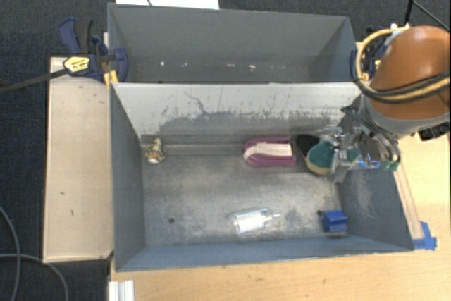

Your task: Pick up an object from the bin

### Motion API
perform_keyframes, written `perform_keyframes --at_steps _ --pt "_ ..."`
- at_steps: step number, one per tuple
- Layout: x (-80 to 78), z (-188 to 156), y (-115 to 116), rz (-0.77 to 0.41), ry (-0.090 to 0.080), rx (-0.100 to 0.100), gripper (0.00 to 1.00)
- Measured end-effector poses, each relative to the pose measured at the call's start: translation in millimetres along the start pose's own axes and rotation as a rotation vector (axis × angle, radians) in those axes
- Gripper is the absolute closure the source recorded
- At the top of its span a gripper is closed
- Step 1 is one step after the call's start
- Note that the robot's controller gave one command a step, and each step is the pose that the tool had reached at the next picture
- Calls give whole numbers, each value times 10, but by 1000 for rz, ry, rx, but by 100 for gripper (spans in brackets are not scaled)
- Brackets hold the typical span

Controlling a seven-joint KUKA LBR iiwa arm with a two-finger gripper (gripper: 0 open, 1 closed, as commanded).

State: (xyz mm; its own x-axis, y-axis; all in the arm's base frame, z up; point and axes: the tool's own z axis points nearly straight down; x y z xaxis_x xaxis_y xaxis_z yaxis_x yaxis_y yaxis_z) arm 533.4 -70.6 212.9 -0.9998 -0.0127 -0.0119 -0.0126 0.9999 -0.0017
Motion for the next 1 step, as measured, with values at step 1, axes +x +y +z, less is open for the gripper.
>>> perform_keyframes --at_steps 1 --pt "-296 -186 -3 -74 5 -1 100"
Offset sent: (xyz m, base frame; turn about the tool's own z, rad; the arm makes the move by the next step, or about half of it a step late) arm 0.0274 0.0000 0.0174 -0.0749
